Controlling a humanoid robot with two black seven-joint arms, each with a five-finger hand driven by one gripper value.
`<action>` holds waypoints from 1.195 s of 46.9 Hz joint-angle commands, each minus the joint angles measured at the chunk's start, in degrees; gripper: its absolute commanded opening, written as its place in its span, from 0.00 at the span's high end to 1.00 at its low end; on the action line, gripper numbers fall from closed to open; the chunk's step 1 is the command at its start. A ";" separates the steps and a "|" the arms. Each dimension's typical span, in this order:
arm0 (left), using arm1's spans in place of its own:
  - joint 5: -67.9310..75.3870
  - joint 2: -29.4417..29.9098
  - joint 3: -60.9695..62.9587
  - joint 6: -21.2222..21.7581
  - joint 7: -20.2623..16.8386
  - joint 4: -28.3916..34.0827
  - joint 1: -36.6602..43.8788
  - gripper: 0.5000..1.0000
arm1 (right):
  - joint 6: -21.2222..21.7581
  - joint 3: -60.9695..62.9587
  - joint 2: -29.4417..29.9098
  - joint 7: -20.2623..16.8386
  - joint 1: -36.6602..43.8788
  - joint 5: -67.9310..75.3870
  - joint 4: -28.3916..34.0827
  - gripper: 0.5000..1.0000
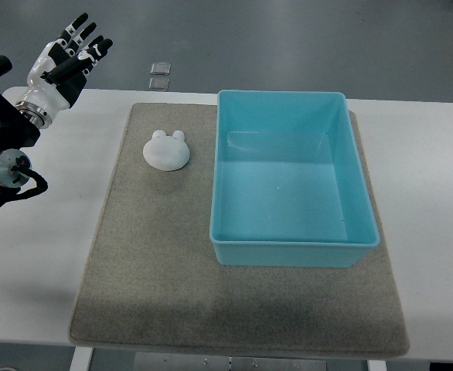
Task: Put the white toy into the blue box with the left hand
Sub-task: 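Reach the left hand down toward the white toy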
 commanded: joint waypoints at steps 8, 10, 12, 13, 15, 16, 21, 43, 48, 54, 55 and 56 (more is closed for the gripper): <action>7.81 1.05 0.07 -0.17 0.08 -0.30 -0.50 0.01 | -0.04 0.00 0.00 0.00 0.00 0.03 0.00 0.13; 7.99 1.40 0.16 -0.26 0.08 -0.30 -0.76 0.01 | 0.05 0.00 0.00 0.00 0.00 0.03 0.00 0.13; 8.16 1.66 0.24 -0.26 0.08 -0.30 -0.94 0.01 | -0.04 0.00 0.00 0.00 0.00 0.03 0.00 0.13; 8.42 1.75 0.33 -0.26 0.08 -0.30 -1.03 0.01 | 0.04 0.00 0.00 0.00 0.00 0.03 0.00 0.13; 9.47 1.84 0.42 -0.34 0.08 -0.39 -1.20 0.01 | 0.04 0.00 0.00 0.00 0.00 0.03 0.00 0.13; 10.61 2.02 0.59 -0.26 0.17 -0.57 -1.38 0.01 | -0.04 0.00 0.00 0.00 0.00 -0.06 0.00 0.13; 21.15 2.81 0.95 0.27 0.52 -0.57 -1.99 0.01 | -0.04 0.00 0.00 0.00 0.00 -0.06 0.00 0.13; 59.83 2.81 3.67 0.89 0.88 -2.76 -2.08 0.02 | -0.04 0.00 0.00 0.00 0.00 -0.06 0.00 0.13; 65.81 2.81 4.55 0.97 1.49 -4.34 -2.52 0.02 | -0.04 0.00 0.00 0.00 0.00 0.03 0.00 0.13; 71.09 2.81 4.73 1.24 5.70 -4.87 -2.70 0.02 | -0.04 0.00 0.00 0.00 0.00 0.03 0.00 0.13; 71.96 2.81 4.81 1.33 5.97 -4.87 -2.78 0.03 | -0.04 0.00 0.00 0.00 0.00 0.03 0.00 0.13; 72.76 2.81 4.90 1.41 6.15 -4.87 -2.87 0.03 | -0.04 0.00 0.00 0.00 0.00 0.03 0.00 0.13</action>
